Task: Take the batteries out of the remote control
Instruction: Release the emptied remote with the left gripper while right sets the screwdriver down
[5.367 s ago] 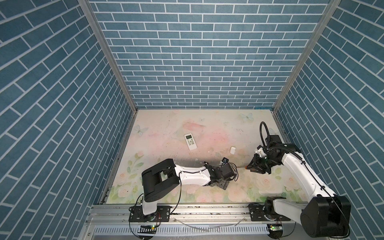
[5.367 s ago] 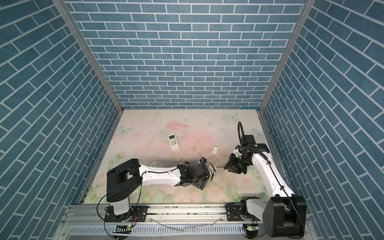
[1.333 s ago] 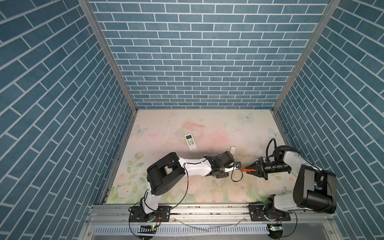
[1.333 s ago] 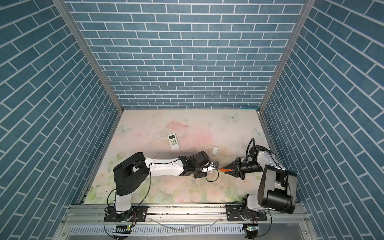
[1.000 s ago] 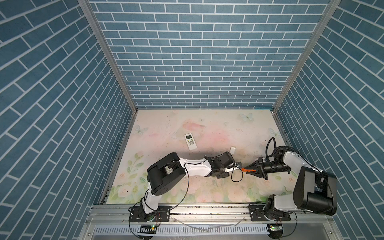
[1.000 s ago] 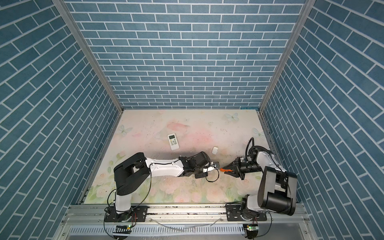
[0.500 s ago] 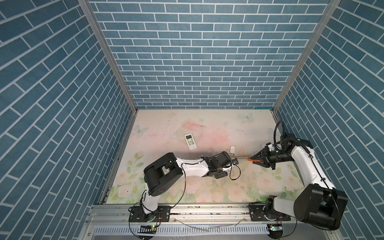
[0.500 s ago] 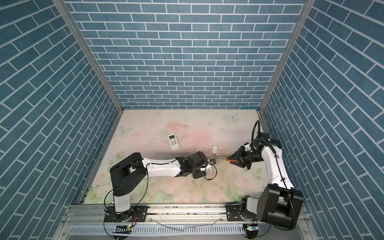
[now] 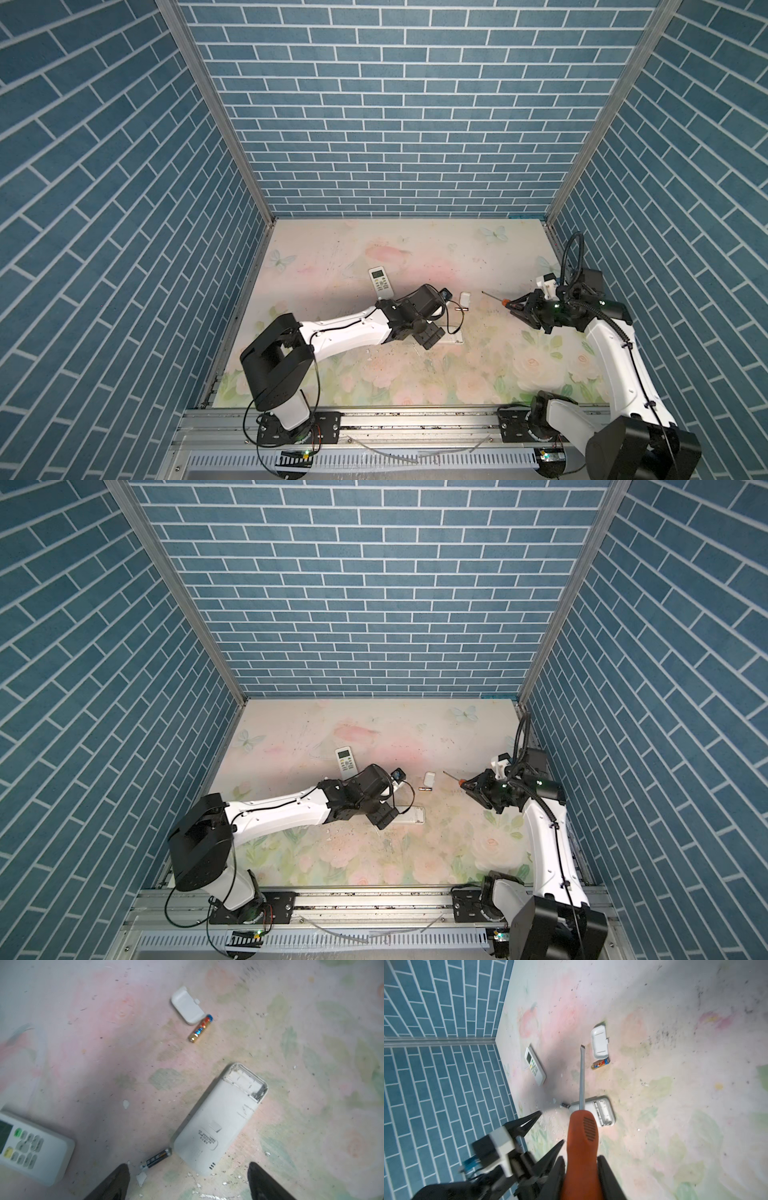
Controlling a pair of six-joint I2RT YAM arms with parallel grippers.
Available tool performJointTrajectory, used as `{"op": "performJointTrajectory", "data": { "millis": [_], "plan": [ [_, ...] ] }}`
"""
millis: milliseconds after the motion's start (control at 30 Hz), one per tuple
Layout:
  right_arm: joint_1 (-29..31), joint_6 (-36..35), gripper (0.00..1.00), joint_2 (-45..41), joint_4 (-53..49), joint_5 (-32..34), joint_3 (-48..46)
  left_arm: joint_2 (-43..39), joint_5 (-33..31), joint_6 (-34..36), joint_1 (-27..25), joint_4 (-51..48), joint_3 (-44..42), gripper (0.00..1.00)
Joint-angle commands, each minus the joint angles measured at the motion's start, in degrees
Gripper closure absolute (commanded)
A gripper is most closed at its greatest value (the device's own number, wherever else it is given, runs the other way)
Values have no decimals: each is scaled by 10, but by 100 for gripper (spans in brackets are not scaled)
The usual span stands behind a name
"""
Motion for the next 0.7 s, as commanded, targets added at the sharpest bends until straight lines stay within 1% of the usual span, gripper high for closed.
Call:
{"op": "performJointTrajectory", "data": {
  "millis": [0,100,200,300,400,533,667],
  "plan": [
    [2,59,100,-17,185,71,-55,-28,-18,-113,44,-61,11,10],
    [3,24,100,-44,222,160,-82,-66,-3,-163,92,-68,-4,9],
    [3,-25,100,-77,238,236,-107,-100,7,-188,129,-58,-26,8],
    [4,-58,100,-83,234,282,-124,-109,7,-195,151,-60,-36,8],
    [4,-76,100,-43,215,302,-128,-101,8,-201,160,-61,-38,8],
    [12,-74,100,3,225,307,-135,-94,10,-204,162,-54,-37,8],
    [54,-78,100,27,226,335,-120,-97,9,-203,163,-49,-37,8]
  ]
}}
